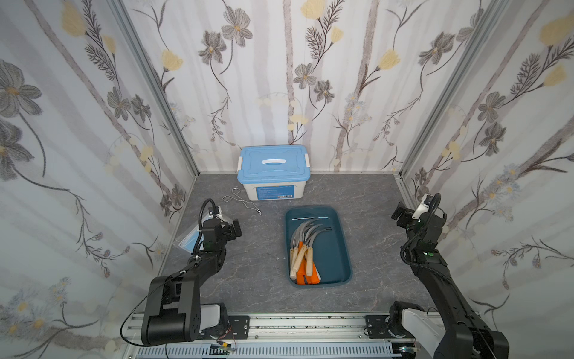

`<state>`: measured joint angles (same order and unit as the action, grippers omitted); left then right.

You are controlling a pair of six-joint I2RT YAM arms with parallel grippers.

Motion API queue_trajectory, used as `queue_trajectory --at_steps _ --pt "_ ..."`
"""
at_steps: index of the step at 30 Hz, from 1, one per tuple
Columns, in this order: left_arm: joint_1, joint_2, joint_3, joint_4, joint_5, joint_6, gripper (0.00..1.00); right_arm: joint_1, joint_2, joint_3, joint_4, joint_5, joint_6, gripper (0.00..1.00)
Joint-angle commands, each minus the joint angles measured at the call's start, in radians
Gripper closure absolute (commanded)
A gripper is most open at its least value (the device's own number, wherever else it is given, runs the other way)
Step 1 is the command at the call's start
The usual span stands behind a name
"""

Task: Put small sickles into storage boxes
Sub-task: Reset both arms

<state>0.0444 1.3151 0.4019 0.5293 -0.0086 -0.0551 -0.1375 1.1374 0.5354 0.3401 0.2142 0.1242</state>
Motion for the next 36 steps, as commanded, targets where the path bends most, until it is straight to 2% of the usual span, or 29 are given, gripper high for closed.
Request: queue_trajectory --at_steps 1,5,12,25,29,36 --pt "-0.002 0.028 -0.007 0.119 -0.029 0.028 0.00 -0.018 0.016 -0.015 0.150 -0.012 -0.043 0.00" --pt "-0.003 0.072 0.012 0.148 -0.032 0.023 0.00 -0.028 0.039 -0.053 0.208 -0.084 -0.006 0.00" --pt "-0.012 0.110 0.060 0.106 -0.036 0.021 0.00 -0.028 0.094 -0.170 0.385 -0.056 0.047 0.00" --pt "-0.041 0.182 0.050 0.206 -0.024 0.037 0.00 -0.022 0.125 -0.254 0.540 -0.114 0.075 0.00" --pt "-0.043 0.190 0.043 0.225 -0.031 0.034 0.00 0.003 0.165 -0.270 0.624 -0.109 0.091 0.00" --pt "-0.043 0.215 0.046 0.240 -0.030 0.032 0.00 0.078 0.256 -0.273 0.709 -0.082 0.013 0.00"
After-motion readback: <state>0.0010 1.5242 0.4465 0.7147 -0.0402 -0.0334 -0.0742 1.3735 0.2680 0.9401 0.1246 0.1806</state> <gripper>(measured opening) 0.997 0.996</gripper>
